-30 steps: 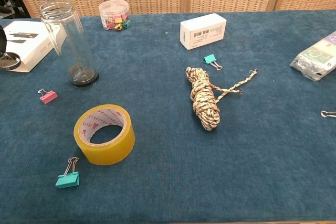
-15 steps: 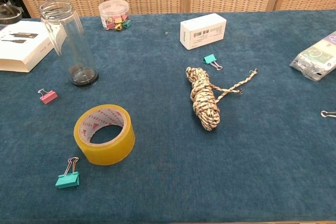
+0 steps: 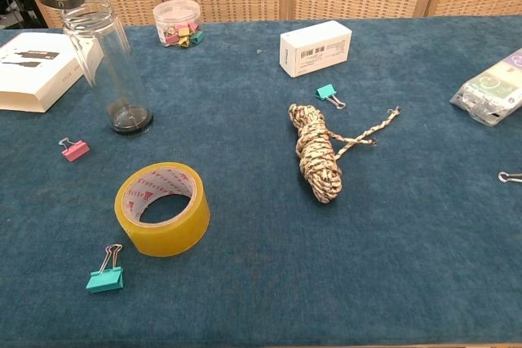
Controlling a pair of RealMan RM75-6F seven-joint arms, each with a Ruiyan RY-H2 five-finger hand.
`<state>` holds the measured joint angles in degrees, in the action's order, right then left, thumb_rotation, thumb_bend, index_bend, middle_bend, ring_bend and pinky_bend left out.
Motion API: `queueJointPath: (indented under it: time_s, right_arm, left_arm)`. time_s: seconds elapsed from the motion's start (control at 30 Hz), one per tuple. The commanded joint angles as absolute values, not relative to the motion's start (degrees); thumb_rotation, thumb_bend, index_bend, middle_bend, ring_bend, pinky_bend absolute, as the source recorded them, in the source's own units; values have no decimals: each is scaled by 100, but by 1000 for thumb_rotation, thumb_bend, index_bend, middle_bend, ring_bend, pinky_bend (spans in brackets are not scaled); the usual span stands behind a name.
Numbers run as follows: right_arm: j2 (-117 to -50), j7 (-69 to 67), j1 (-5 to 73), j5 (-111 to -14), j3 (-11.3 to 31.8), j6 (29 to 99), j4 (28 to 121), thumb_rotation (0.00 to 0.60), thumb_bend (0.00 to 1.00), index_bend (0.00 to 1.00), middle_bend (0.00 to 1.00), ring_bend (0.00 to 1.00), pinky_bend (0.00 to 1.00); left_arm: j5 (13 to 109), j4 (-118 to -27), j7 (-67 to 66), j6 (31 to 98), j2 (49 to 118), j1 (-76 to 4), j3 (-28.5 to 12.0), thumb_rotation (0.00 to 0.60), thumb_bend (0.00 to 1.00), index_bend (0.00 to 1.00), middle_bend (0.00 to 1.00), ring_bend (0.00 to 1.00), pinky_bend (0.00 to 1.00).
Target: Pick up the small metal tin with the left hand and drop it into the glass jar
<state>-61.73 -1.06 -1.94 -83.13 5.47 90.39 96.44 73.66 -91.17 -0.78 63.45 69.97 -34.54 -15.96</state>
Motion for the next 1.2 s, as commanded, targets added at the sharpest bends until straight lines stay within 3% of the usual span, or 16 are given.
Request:
queueJointPath:
  time_s: [0.03,0.8,0.9,1.2]
  right_arm:
    - [-6163,-128,-197,-8309,549,9039,9639,600,0,0,0,0,0]
    - [-6185,-92,-182,-8245,557,8978,9620,600,0,0,0,0,0]
    - [-6188,-94,-178,-8242,558,8970,9614,600,0,0,0,0,0]
    - [-6193,-97,-173,-8250,555,8965,9615,600,0,0,0,0,0]
  left_arm:
    - [7323,-9092,-115,6334,7032,-3488,-1605,600,481,646,0,0,0]
    - [7136,-8717,-93,6218,7369,-3714,-1557,600,481,637,0,0,0]
    - [7104,-8720,-145,6227,7377,-3714,-1544,600,482,591,0,0,0]
    - [7038,-8800,-109,6167,7324,-3707,-1505,600,483,281,0,0,0]
